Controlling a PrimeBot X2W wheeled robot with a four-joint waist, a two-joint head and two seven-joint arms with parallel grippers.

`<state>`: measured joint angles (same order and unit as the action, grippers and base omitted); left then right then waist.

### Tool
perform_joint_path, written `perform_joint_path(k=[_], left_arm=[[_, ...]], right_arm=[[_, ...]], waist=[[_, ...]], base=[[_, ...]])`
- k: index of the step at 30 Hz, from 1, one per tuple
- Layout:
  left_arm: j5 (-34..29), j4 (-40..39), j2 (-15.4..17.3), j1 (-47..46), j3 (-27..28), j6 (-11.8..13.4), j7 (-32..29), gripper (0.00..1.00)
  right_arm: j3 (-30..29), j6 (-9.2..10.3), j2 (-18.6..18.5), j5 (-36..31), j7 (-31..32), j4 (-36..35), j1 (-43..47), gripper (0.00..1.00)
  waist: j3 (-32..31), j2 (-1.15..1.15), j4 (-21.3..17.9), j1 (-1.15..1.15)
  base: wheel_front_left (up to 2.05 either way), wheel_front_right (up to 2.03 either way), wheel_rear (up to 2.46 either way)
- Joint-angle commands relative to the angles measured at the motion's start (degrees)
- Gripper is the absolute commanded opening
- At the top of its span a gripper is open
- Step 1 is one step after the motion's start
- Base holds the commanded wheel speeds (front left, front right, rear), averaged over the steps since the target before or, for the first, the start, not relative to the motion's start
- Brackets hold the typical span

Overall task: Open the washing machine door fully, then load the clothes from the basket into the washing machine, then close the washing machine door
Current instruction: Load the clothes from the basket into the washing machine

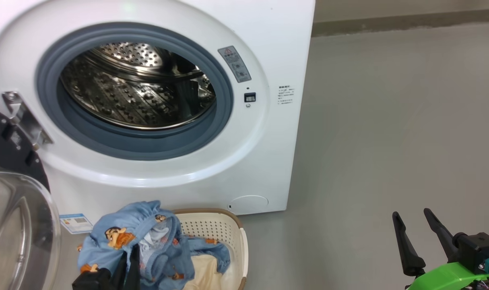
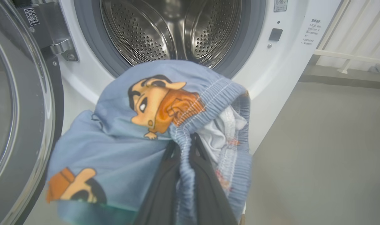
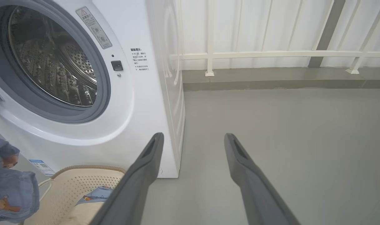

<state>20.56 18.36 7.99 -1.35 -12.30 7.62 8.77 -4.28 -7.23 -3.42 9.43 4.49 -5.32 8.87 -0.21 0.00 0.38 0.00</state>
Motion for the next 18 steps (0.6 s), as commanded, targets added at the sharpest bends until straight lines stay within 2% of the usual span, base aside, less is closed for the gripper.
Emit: perform_joint_path(k=[1, 18], left_arm=[[-0.2, -2.1, 1.0, -0.8, 1.8, 0.4, 0.1, 0.0], [0.2, -3.1, 1.5, 0.1, 1.1, 1.2, -1.0, 0.0]], right_arm=[[1.3, -0.25, -0.7, -0.5, 0.1, -1.9, -0.8, 1.0], [1.8, -0.25, 0.0, -0.2, -0.3, -0.9, -0.8, 1.0]], waist=[[-0.5, 0.0, 0.5, 0.0], [-1.4, 0.0, 0.6, 0.0]], base=[[0.0, 0.0, 0.0], [0.0, 0.0, 0.0]])
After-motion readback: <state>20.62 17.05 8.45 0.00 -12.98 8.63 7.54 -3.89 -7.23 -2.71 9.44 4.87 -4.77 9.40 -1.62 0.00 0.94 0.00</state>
